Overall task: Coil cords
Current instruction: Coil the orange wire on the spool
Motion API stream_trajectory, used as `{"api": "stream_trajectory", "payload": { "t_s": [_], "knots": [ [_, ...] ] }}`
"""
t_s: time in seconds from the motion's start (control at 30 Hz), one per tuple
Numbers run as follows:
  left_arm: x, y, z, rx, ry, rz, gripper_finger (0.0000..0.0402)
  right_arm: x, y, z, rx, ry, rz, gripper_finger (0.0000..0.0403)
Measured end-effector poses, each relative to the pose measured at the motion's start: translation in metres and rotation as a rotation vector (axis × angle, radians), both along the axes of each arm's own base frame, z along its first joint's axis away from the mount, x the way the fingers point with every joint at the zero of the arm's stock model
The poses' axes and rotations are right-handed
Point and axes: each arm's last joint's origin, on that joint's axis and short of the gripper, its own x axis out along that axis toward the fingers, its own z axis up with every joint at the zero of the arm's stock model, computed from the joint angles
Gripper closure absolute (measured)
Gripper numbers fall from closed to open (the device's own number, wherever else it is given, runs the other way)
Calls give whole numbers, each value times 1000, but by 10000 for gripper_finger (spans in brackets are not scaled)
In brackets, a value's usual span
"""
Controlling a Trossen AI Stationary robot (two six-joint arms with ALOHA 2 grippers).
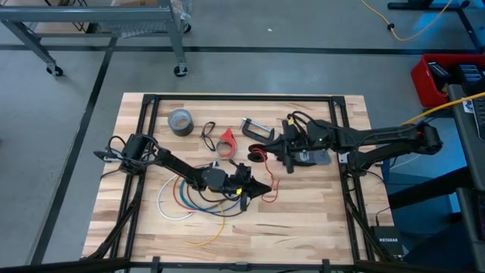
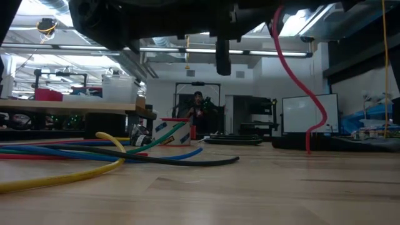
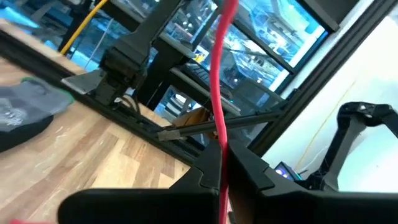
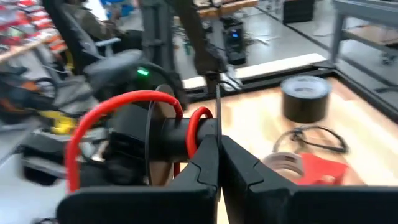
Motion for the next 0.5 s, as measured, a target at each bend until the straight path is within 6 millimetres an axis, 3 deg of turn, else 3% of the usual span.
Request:
{"api": "stream_trajectory", "payload": {
  "t_s": [0.23,0.5],
  "knots": [
    [1,5,-8,-51,77,10,400,-17,4,12,78,-15,122,398],
    [-9,22,-16,-159,118,48,401,-26,5,5,147,100,132,398]
  ]
}}
